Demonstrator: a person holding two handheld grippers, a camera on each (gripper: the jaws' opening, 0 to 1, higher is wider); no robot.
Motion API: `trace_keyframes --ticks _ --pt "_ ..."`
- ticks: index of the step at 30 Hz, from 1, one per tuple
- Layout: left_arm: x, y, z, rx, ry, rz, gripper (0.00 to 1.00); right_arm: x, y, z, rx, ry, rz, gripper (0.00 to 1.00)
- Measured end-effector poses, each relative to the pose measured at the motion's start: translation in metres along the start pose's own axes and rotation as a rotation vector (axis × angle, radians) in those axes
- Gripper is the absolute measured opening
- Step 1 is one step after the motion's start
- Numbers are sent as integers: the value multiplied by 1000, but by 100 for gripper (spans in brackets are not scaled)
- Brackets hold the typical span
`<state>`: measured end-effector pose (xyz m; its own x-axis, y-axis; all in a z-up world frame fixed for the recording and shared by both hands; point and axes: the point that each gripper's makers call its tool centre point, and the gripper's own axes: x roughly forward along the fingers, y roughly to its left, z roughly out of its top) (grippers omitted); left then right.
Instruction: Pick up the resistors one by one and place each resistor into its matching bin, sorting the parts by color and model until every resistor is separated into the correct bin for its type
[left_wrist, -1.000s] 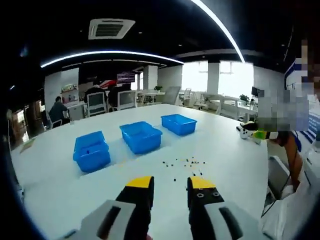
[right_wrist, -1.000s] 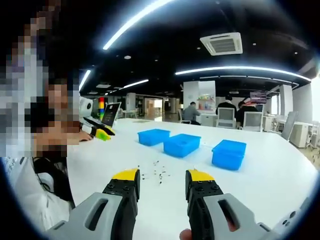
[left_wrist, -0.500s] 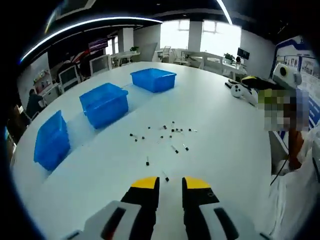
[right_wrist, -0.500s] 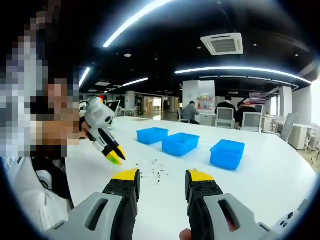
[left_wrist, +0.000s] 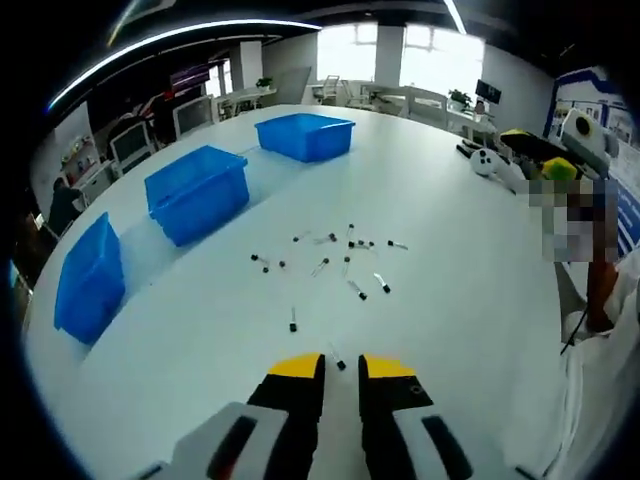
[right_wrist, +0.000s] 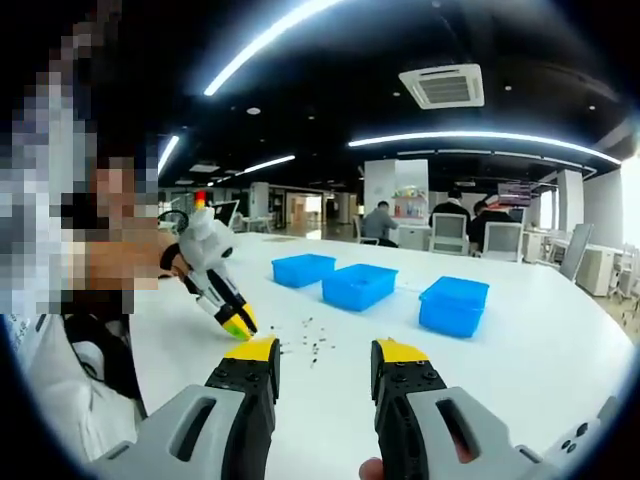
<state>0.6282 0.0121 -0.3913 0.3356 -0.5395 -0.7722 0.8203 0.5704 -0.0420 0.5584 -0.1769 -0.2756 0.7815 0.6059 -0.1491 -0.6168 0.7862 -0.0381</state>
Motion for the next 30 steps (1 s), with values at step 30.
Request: trace_keyframes --ticks 30 --pt "-100 25 37 -106 -445 122 5 3 3 0 3 -2 9 38"
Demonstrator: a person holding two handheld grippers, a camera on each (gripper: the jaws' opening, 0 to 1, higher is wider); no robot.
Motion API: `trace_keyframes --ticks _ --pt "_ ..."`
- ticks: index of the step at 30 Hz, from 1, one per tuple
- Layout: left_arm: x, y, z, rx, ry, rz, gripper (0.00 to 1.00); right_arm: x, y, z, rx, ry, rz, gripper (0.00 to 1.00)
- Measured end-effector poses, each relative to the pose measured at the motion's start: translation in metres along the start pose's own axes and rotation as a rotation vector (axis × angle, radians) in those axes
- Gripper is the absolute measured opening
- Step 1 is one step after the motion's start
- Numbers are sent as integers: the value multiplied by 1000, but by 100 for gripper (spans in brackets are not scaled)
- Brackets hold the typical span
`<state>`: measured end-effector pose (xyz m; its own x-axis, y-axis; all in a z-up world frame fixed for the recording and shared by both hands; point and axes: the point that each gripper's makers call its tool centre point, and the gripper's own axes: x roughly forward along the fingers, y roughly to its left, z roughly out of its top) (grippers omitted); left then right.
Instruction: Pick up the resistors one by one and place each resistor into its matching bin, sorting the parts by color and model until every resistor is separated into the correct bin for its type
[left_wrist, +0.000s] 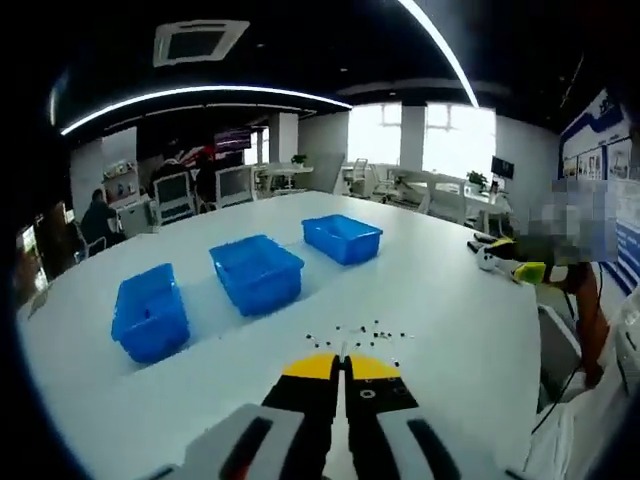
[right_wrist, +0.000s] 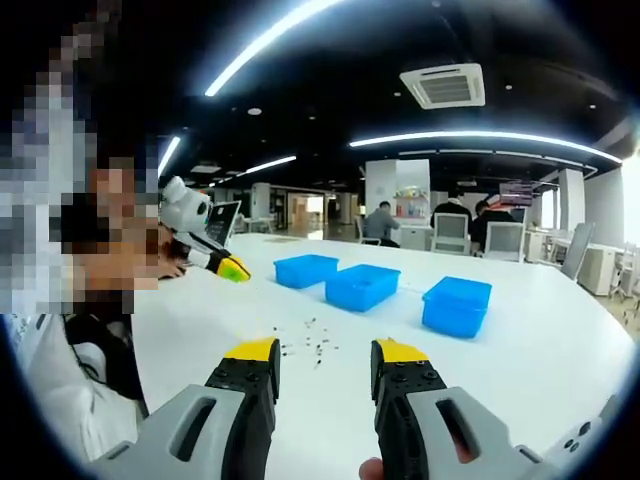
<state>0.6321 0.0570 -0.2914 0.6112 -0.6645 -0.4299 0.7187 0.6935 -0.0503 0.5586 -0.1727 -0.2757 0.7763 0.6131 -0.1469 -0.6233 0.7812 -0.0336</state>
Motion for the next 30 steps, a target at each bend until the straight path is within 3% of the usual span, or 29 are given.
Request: trace_keyframes --ticks 4,7,11,14,17,23,30 --pt "-34 3 9 -67 -151 32 3 1 0 -1 1 2 1 38" --pt "-56 7 6 -108 -225 45 3 2 0 -2 2 5 2 38" --pt "-62 14 -7 -134 -223 69 3 3 1 -3 1 8 2 38" --pt "-52 22 -18 -144 -190 80 3 4 1 -5 2 14 2 38" --pt "-47 27 -17 -169 -206 74 3 4 0 -5 0 16 -2 38" --pt "-40 22 -3 -166 -241 66 3 3 -3 -5 0 14 -6 38" --pt "-22 24 41 -125 -282 67 3 0 -2 -3 -1 9 -4 38"
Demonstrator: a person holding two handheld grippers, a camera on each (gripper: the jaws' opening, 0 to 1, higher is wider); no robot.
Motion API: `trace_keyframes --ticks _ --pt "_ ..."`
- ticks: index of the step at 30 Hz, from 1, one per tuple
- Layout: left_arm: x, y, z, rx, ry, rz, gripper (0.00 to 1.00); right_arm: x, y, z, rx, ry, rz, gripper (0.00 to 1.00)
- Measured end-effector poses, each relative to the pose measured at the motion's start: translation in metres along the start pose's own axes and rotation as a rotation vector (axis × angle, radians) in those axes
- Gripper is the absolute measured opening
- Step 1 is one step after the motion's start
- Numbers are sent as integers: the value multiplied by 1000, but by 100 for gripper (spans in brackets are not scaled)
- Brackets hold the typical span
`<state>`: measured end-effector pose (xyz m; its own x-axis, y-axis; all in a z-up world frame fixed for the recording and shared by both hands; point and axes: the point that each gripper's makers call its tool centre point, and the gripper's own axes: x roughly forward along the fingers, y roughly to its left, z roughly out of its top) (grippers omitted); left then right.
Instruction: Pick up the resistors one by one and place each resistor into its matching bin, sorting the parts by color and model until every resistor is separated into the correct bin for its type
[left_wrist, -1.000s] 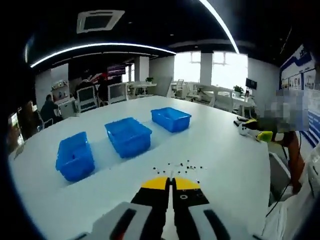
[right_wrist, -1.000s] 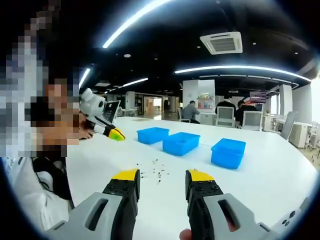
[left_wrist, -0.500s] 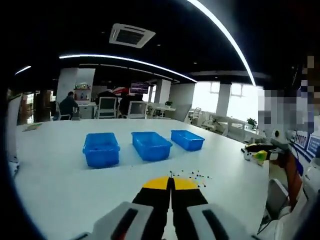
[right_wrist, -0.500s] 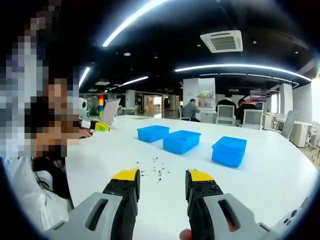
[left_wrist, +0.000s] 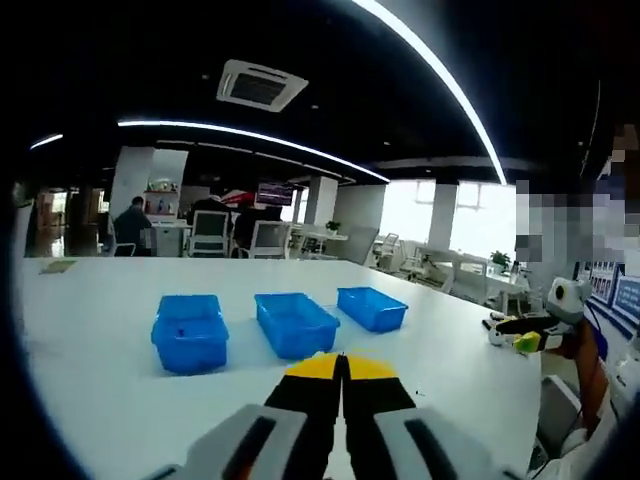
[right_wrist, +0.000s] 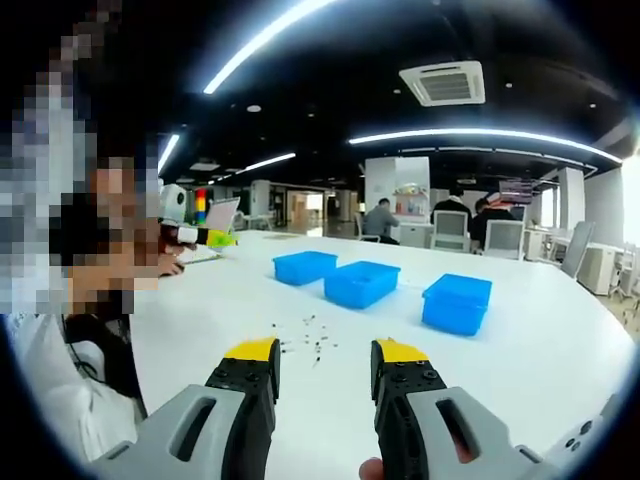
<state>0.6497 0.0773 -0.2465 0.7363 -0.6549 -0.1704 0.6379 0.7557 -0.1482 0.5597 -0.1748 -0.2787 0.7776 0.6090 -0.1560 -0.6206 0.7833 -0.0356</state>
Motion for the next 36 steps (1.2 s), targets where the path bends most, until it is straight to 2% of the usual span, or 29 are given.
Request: trace_keyframes --ticks 6,11,17,19,21,26,31,32,33,34,35,36 --pt "40 -6 30 8 -29 -21 3 -4 -1 5 -4 -12 -10 38" --pt "77 4 48 -4 -40 2 3 -5 0 6 -6 -15 -8 38" --pt "134 24 51 42 14 52 3 -5 0 8 -5 -19 -10 38" --pt "151 38 50 73 26 91 3 -6 -1 9 -6 -21 -11 38" --pt "168 50 48 61 42 118 3 -6 -1 10 -6 -21 -11 38" --pt "193 68 39 41 71 144 4 -7 -1 13 -11 -26 -13 38" --pt "197 75 35 33 68 166 4 -6 0 12 -9 -24 -13 38" --pt "197 76 34 76 63 174 10 -6 0 11 -8 -22 -11 38" --pt "197 77 33 96 65 180 21 -5 0 10 -7 -21 -11 38" --pt "198 76 32 96 64 175 37 -5 0 10 -5 -21 -10 38" --pt "198 75 31 99 66 171 47 -5 0 10 -4 -20 -8 38" --pt "197 75 31 104 65 170 50 -4 0 10 -5 -20 -7 38"
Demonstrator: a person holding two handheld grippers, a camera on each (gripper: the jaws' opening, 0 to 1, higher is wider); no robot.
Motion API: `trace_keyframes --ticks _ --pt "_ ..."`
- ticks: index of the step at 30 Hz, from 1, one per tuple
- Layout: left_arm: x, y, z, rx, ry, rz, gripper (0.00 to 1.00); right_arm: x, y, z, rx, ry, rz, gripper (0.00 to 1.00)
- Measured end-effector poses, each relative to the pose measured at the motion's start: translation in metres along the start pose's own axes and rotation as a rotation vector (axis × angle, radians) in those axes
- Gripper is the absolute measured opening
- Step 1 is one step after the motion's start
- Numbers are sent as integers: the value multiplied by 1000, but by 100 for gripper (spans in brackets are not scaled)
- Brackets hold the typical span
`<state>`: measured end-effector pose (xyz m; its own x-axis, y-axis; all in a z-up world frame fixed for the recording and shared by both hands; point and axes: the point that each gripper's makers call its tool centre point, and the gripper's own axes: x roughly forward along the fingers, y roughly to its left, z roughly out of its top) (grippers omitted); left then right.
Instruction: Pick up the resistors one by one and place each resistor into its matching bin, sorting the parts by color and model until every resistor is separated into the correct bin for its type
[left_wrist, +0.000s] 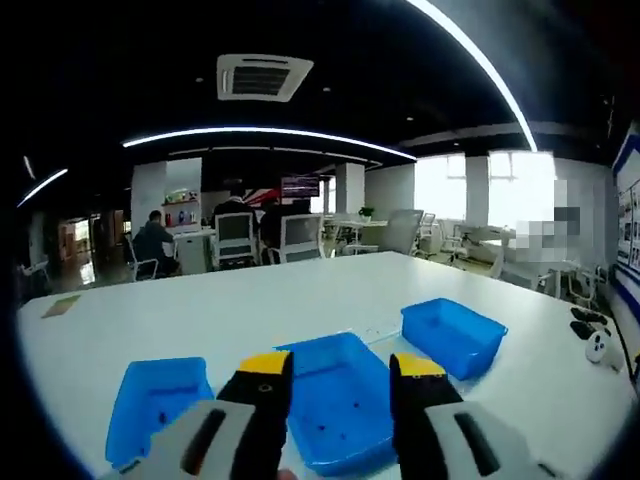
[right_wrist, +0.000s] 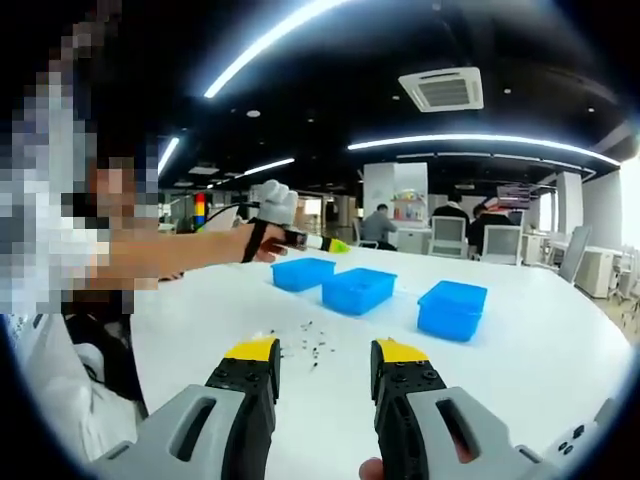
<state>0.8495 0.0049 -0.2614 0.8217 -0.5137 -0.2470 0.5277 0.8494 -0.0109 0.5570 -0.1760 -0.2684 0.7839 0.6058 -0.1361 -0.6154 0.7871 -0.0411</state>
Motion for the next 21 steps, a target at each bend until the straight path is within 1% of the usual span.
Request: trace_keyframes --ticks 3,10,13,15,18,21 --pt "-4 2 3 44 -15 24 47 0 0 -1 1 1 0 38" --pt "-10 -4 6 58 -17 5 45 0 0 -1 0 2 -2 38" --pt "-18 -6 8 62 -23 -1 45 1 0 -2 -1 5 1 38" --pt "-25 -8 11 59 -30 -6 44 1 1 -2 -2 6 2 38" --pt "-48 -14 18 44 -64 -23 42 1 1 -2 -2 7 0 38" --pt "-72 -17 24 25 -100 -36 41 2 0 -3 -2 8 0 38"
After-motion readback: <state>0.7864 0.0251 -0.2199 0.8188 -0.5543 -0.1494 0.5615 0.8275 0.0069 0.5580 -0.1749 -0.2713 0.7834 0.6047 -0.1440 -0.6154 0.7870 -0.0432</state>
